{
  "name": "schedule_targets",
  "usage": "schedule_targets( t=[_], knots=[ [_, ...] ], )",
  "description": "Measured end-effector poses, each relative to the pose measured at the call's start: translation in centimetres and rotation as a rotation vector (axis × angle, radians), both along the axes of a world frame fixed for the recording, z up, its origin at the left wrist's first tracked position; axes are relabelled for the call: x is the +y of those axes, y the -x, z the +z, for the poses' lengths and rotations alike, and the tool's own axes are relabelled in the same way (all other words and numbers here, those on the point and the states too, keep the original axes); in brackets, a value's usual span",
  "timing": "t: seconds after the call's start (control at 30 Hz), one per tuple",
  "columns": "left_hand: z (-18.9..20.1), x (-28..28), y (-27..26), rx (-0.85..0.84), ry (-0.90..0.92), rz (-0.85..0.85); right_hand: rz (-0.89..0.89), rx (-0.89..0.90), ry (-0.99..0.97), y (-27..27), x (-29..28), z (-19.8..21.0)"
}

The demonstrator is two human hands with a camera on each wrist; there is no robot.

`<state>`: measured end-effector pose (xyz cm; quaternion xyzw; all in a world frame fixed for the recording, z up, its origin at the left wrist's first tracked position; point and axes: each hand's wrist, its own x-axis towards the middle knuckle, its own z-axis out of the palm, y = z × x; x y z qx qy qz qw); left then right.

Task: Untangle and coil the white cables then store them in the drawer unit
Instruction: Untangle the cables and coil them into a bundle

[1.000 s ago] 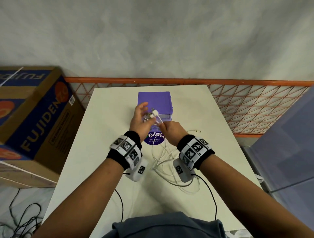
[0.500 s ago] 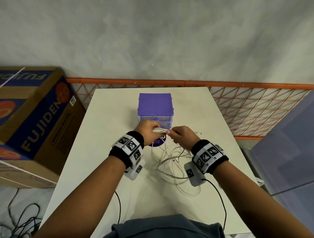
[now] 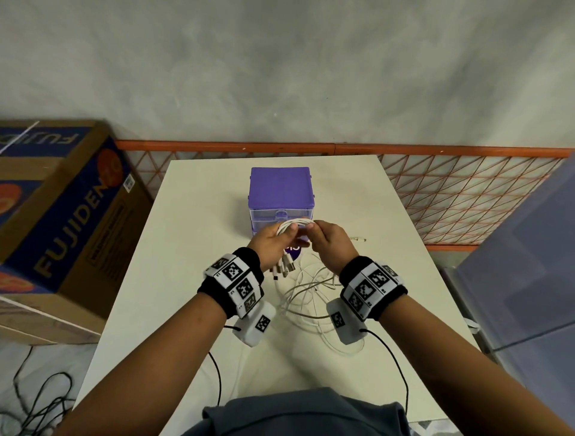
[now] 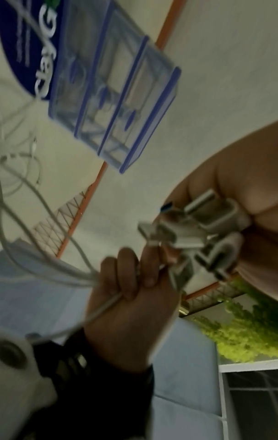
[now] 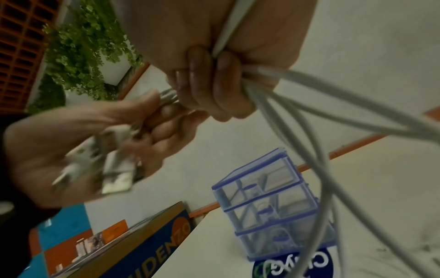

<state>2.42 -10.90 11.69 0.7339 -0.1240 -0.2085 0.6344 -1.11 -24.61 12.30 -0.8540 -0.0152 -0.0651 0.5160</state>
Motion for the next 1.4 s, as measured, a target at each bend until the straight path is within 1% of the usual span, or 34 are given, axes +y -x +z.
schedule_targets(
  t=[0.1, 0.17, 0.27, 0.37, 0.43, 0.5, 0.57, 0.63, 0.7, 0.83, 0.87, 0.93, 0.97, 1.0, 1.03, 1.1, 1.13, 1.17, 1.2, 1.23, 1.27, 1.33, 1.4],
  knots=[
    [0.0, -1.0, 0.2, 0.085, 0.164, 0.118, -0.053, -0.021, -0.055, 0.1, 1.6, -0.4],
    [0.4, -1.5, 0.5, 0.175, 0.246, 0.127, -0.060, -0.009, -0.028, 0.3, 2.3, -0.6],
    [0.5, -1.8, 0.6, 0.306, 0.322, 0.171, 0.003, 0.036, 0.062, 0.5, 2.9, -1.0],
    [0.8, -1.9, 0.3, 0.396, 0.479, 0.252, 0.095, 0.080, 0.102, 0.7, 2.9, -1.8],
    [1.2, -1.5, -0.3, 0.434, 0.583, 0.326, 0.143, 0.131, 0.097, 0.9, 2.6, -2.7],
    [1.6, -0.9, -1.3, 0.434, 0.625, 0.419, 0.169, 0.181, 0.114, 1.5, 2.2, -3.8],
    [1.5, -0.3, -2.3, 0.411, 0.588, 0.494, 0.169, 0.183, 0.137, 2.1, 1.8, -4.4],
    [1.1, 0.1, -2.9, 0.379, 0.528, 0.527, 0.165, 0.191, 0.141, 2.3, 1.4, -4.8],
    [0.6, 0.2, -3.1, 0.288, 0.421, 0.548, 0.150, 0.213, 0.156, 2.4, 1.2, -4.8],
    [0.0, 1.3, -4.1, 0.052, 0.145, 0.633, 0.125, 0.256, 0.196, 3.1, 1.0, -5.1],
    [-0.1, 1.9, -4.5, 0.020, 0.114, 0.669, 0.132, 0.274, 0.206, 3.3, 0.8, -5.3],
    [-0.4, 2.8, -4.9, 0.011, 0.083, 0.725, 0.138, 0.295, 0.226, 3.6, 0.4, -5.6],
    [-0.5, 3.2, -4.9, -0.009, 0.043, 0.725, 0.148, 0.283, 0.240, 3.7, 0.2, -5.7],
    [-0.7, 3.4, -4.8, -0.058, -0.043, 0.693, 0.173, 0.262, 0.263, 3.8, 0.1, -5.4],
    [-1.0, 3.6, -4.7, -0.139, -0.181, 0.626, 0.205, 0.229, 0.284, 3.8, 0.1, -5.1],
    [-1.5, 3.6, -4.0, -0.309, -0.494, 0.432, 0.249, 0.132, 0.329, 3.5, 0.4, -3.9],
    [-1.6, 3.4, -3.5, -0.367, -0.616, 0.344, 0.257, 0.071, 0.360, 3.2, 0.5, -3.2],
    [-1.7, 3.3, -3.1, -0.408, -0.679, 0.270, 0.253, 0.009, 0.393, 2.8, 0.6, -2.6],
    [-1.9, 3.1, -2.7, -0.424, -0.684, 0.209, 0.235, -0.043, 0.406, 2.4, 0.6, -2.1],
    [-1.8, 3.0, -2.3, -0.406, -0.659, 0.163, 0.214, -0.086, 0.399, 2.1, 0.5, -1.6],
    [-2.1, 2.8, -2.2, -0.336, -0.608, 0.137, 0.194, -0.113, 0.378, 1.8, 0.5, -1.3],
    [-2.6, 2.2, -1.8, -0.086, -0.450, 0.100, 0.164, -0.124, 0.326, 1.2, 0.8, -0.8],
    [-2.7, 1.5, -1.4, 0.232, -0.155, 0.055, 0.131, -0.110, 0.265, 0.6, 1.1, -0.3]
  ],
)
